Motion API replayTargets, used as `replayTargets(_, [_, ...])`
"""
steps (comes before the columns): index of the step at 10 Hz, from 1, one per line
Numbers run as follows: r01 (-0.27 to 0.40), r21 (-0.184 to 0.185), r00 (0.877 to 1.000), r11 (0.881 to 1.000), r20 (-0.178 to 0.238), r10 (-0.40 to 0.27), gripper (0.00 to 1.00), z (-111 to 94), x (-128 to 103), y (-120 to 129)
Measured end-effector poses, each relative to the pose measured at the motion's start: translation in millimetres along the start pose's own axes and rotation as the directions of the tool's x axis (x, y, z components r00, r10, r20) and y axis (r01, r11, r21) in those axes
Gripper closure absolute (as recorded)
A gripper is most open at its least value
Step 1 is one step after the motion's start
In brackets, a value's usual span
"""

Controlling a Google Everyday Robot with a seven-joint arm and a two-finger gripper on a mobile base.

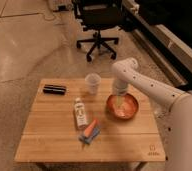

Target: Push the ceramic bowl across the table

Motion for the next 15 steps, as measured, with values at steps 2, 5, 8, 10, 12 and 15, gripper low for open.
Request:
replayTargets(2, [0.003,0.000,1.000,1.000,0.002,-0.003,0.35,2,-1,-2])
replayTargets(5, [0.009,-0.003,1.000,1.000,0.007,-0.009,0.35,6,-3,-4])
replayTargets(8, [0.014,-0.005,1.000,1.000,0.010,-0.014,0.35,9,-6,-5])
replayTargets(10, [0.017,-0.007,1.000,1.000,0.011,-0.017,0.35,11,-7,-6])
replayTargets(12, [0.021,-0.009,1.000,1.000,0.012,-0.021,0.35,14,-8,-7])
replayTargets(15, [0.027,-0.010,1.000,1.000,0.012,-0.026,0.35,16,-10,-9])
